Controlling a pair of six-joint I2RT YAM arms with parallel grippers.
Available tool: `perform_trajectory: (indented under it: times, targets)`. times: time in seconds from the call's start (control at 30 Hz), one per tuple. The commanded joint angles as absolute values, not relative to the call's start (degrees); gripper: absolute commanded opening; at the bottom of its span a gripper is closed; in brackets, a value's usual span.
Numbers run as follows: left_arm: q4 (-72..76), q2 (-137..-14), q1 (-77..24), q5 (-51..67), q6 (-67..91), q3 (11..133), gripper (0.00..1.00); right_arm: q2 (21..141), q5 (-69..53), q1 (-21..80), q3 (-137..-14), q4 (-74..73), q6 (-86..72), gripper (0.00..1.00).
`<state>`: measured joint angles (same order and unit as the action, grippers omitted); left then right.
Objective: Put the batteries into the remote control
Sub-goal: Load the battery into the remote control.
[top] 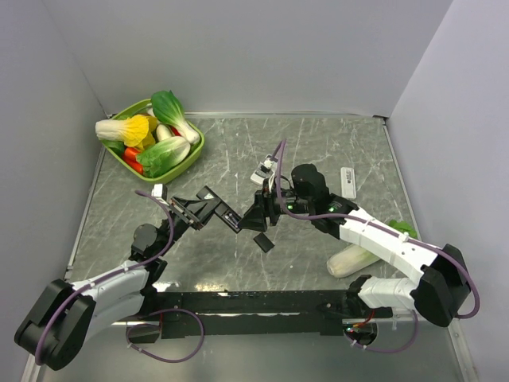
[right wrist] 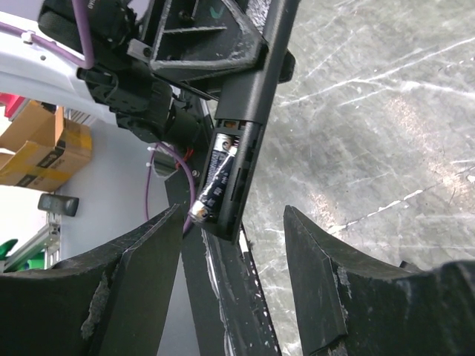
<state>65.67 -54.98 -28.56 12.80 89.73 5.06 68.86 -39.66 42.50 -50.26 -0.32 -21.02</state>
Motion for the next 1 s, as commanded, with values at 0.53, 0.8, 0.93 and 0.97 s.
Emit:
perform_trajectory:
  times: [0.53, 0.8, 0.93, 0.97]
  targets:
    - [70.8, -55.9, -28.7, 15.2, 90.1, 7.9, 0.02, 70.4, -41.0, 43.0, -53.1, 2.2, -21.8, 0.60]
    - [72.9, -57.0, -28.7, 17.0, 89.8, 8.4, 0.02, 71.4, -42.8, 42.9, -53.5, 1.8, -22.0, 0.55]
    - [73.1, -57.5, -28.7, 18.4, 89.2, 9.5, 0.02, 71.5, -43.1, 42.9, -53.8, 1.6, -21.9, 0.51]
    - [73.4, -57.7, -28.7, 19.1, 89.1, 9.6, 0.02, 71.6, -43.3, 43.0, -53.9, 1.4, -21.9, 0.51]
